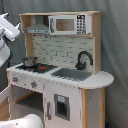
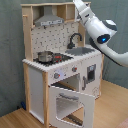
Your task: Play with the kitchen
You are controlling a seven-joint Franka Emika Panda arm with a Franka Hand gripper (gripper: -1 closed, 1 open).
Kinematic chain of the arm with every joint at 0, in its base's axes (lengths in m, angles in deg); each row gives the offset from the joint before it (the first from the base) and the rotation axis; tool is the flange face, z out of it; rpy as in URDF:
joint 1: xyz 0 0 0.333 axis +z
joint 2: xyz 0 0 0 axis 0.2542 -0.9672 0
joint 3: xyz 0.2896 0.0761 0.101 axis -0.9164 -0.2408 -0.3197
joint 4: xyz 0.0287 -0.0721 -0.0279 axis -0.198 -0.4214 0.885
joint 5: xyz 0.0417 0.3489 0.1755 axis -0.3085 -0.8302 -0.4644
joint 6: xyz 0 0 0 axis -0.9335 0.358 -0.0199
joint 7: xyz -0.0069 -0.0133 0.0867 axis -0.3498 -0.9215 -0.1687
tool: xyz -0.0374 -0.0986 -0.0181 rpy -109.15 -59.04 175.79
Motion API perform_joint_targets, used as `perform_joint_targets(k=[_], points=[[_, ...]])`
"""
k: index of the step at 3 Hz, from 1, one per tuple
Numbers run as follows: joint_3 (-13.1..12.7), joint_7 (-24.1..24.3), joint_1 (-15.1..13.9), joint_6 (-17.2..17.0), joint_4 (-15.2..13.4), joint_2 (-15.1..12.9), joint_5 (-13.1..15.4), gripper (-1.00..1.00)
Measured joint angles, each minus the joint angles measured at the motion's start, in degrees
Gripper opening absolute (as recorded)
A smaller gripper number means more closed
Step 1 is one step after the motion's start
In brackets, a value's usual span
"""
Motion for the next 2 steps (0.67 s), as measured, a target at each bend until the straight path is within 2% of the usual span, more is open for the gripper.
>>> perform_joint_targets(k=[1,2], points=[[-0.28,4.64,-0.03,-4.42,0.2,1.14,0.01,1.0],[-0.95,8.37,-0.03,-8.92,1.07,0.95,0.02,1.0]])
